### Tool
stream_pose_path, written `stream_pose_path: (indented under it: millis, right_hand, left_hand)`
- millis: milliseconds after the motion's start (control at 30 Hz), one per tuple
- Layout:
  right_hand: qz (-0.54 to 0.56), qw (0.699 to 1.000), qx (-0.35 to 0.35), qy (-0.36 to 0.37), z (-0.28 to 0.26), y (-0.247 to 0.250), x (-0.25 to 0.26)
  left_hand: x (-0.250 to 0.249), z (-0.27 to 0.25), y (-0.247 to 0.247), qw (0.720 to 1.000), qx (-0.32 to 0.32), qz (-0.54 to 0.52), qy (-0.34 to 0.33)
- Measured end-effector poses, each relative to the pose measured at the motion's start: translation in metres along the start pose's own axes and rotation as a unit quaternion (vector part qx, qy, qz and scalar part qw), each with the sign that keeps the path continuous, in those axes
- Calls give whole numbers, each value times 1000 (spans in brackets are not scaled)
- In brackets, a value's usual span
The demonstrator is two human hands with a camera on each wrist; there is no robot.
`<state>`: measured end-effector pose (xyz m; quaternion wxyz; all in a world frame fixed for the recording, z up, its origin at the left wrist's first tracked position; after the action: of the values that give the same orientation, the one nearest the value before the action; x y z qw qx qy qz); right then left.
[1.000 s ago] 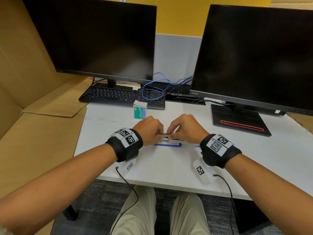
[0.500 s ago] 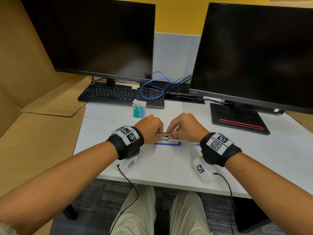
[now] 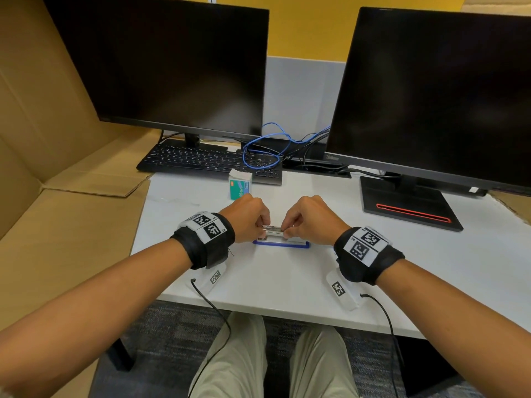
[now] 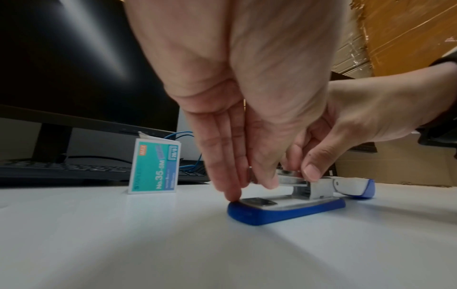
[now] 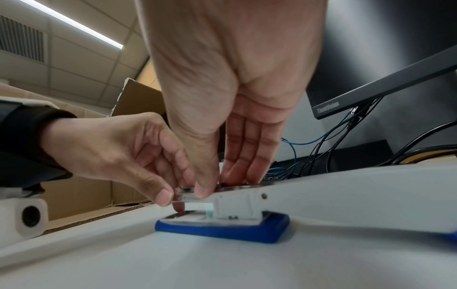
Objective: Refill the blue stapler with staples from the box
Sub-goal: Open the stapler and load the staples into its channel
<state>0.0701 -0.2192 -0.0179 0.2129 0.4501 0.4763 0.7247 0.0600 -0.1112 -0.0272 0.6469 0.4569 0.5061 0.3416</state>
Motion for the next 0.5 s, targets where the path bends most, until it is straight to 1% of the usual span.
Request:
stream_pose_path:
  millis: [233, 367, 500]
  right_hand:
    - [-24, 999, 19, 33, 4, -14, 22]
    - [-50, 996, 28, 64, 2, -13, 27]
    - [-52, 998, 8, 43, 0, 1, 11]
  left_hand:
    - [2, -7, 1, 1000, -6, -7, -6]
    - [-2, -11, 8, 999, -35, -16, -36]
    - [-1, -11, 14, 998, -46, 2, -49]
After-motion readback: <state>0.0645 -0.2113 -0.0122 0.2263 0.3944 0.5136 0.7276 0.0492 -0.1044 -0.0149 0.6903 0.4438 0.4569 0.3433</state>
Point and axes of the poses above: each hand's wrist, its own z-axis towards the middle knuckle, its own y-axis out of the back of the hand, x = y × z, the point moved 10 cm from there along z, towards the middle knuckle, and after that the axes turned 5 degrees about -x, right-handed, at the moved point
